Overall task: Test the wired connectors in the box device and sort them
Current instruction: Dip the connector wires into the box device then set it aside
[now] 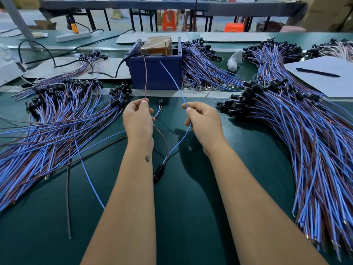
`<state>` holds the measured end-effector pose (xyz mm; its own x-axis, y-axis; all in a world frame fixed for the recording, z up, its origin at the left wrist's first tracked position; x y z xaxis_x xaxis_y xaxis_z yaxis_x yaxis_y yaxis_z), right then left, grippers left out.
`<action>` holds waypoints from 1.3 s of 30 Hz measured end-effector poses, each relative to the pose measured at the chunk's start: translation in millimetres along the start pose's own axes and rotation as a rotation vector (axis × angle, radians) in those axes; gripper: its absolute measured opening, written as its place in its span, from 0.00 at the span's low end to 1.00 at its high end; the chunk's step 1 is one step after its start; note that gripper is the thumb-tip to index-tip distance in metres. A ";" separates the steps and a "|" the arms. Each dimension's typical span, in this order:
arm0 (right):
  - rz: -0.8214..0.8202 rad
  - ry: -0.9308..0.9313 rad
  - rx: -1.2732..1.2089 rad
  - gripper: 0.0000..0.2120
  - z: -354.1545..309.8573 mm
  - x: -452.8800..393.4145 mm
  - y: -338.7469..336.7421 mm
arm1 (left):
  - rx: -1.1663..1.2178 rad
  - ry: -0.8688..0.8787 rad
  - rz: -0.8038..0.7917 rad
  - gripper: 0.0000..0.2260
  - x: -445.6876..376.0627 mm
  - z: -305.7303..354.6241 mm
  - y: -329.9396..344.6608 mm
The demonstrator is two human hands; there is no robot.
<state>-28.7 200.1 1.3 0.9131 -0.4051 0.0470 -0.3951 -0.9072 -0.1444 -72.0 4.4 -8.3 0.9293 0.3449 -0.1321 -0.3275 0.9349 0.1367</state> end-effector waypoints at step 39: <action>0.042 0.030 -0.044 0.10 2.6 -1.6 -5.5 | 0.098 -0.043 0.089 0.06 -2.0 -5.0 -9.2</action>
<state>-27.8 206.1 -0.5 0.8924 -0.4455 0.0715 -0.4377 -0.8932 -0.1029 -71.7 -4.4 -14.3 0.9044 0.4204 -0.0730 -0.3930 0.8873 0.2413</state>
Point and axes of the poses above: each hand's wrist, its own x-axis away from the middle knuckle, its own y-axis out of the palm, z = x × y, the point moved 9 cm from there along -x, towards the middle knuckle, and after that the axes turned 10 degrees about y, right-handed, at the moved point
